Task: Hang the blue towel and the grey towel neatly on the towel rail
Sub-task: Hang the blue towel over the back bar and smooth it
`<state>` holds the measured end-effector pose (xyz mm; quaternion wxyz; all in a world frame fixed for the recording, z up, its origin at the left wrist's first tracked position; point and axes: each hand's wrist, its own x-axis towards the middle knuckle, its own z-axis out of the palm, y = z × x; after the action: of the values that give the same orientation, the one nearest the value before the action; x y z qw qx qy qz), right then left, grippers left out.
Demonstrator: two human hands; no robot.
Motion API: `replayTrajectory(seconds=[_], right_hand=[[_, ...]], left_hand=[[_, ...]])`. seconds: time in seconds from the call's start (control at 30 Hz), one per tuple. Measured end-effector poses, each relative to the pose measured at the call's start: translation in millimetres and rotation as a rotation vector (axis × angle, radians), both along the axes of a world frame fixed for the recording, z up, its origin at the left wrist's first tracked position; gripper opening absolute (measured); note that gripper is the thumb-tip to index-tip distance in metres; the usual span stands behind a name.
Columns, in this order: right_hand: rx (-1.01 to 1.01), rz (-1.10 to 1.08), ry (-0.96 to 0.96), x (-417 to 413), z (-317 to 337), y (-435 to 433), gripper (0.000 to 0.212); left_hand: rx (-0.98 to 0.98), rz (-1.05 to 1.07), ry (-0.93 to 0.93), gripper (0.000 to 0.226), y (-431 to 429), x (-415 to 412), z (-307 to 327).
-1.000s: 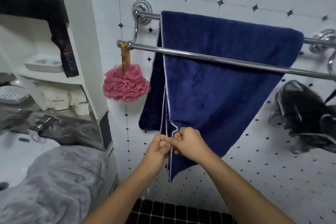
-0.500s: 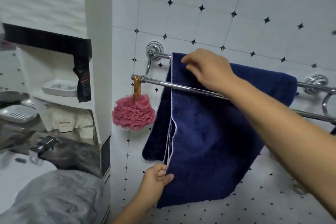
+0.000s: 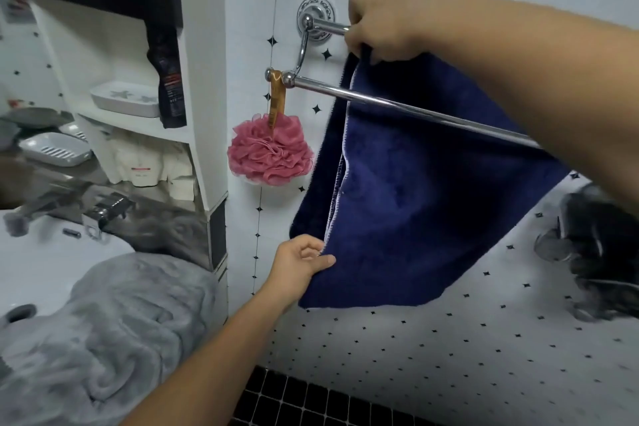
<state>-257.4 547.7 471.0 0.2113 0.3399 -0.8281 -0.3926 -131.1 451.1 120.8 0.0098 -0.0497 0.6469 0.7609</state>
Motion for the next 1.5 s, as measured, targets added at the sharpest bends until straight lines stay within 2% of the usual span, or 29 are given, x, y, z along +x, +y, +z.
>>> replayTrajectory(seconds=[0.07, 0.17, 0.27, 0.33, 0.43, 0.53, 0.6, 0.7, 0.8, 0.93, 1.03, 1.1, 1.2, 1.27, 1.37, 1.47, 1.5], right_hand=[[-0.092, -0.009, -0.042, 1.5, 5.7, -0.1, 0.026], [-0.266, -0.027, -0.208, 1.2, 17.9, 7.1, 0.023], [-0.359, -0.057, -0.329, -0.7, 32.6, 18.2, 0.016], [-0.399, -0.082, -0.326, 0.3, 41.7, 22.1, 0.014], [-0.473, -0.116, -0.281, -8.6, 50.0, 27.3, 0.017], [-0.635, -0.116, -0.210, -20.2, 40.9, 31.3, 0.022], [-0.762, -0.165, -0.301, -22.7, 31.7, 35.6, 0.029], [-0.770, -0.176, -0.425, -21.7, 20.4, 45.6, 0.028], [-0.805, -0.113, -0.365, -21.4, 17.3, 53.1, 0.020], [-0.778, -0.167, -0.260, -23.7, 17.8, 54.4, 0.024], [-0.813, -0.237, -0.183, -24.0, 11.0, 56.8, 0.021], [-0.843, -0.260, -0.283, -24.0, 5.2, 58.0, 0.021], [-0.993, -0.225, -0.480, -14.3, 7.0, 72.0, 0.042], [-1.054, -0.243, -0.552, -7.6, 11.5, 93.3, 0.046], [-1.058, -0.267, -0.568, -2.1, 11.5, 135.0, 0.029], [-1.076, -0.258, -0.549, 5.0, 5.0, 168.4, 0.013], [-1.095, -0.239, -0.537, 9.0, 3.4, 176.9, 0.011]], left_hand=[[-0.025, -0.005, -0.012, 0.017, 1.2, -0.4, -1.7], [-0.081, -0.024, -0.002, 0.015, 3.8, -1.6, -8.7], [-0.125, -0.014, 0.017, 0.017, 6.7, -4.1, -10.4], [-0.114, 0.000, -0.011, 0.016, 7.0, -5.9, -10.8], [-0.126, 0.027, -0.030, 0.024, 7.2, -8.4, -6.1], [-0.167, 0.062, -0.023, 0.031, 7.2, -15.5, -1.5], [-0.194, 0.081, -0.020, 0.033, 6.0, -17.6, -0.9], [-0.175, 0.098, -0.050, 0.025, 1.5, -18.2, -2.9], [-0.111, 0.080, -0.021, 0.013, -0.6, -17.0, -1.8], [-0.154, 0.013, 0.031, 0.027, -2.0, -16.2, 1.0], [-0.158, 0.036, 0.023, 0.021, -3.4, -19.4, -1.3], [-0.132, 0.089, -0.001, 0.015, -5.1, -21.5, -2.6], [-0.139, 0.140, -0.004, 0.008, -7.4, -25.4, 0.0], [-0.158, 0.129, 0.018, 0.006, -9.4, -27.6, 9.7], [-0.206, 0.154, 0.100, 0.015, -12.9, -34.0, 45.1], [-0.289, 0.256, 0.346, 0.003, -12.0, -32.2, 107.7], [-0.284, 0.307, 0.426, 0.009, -9.7, -31.7, 133.9]])
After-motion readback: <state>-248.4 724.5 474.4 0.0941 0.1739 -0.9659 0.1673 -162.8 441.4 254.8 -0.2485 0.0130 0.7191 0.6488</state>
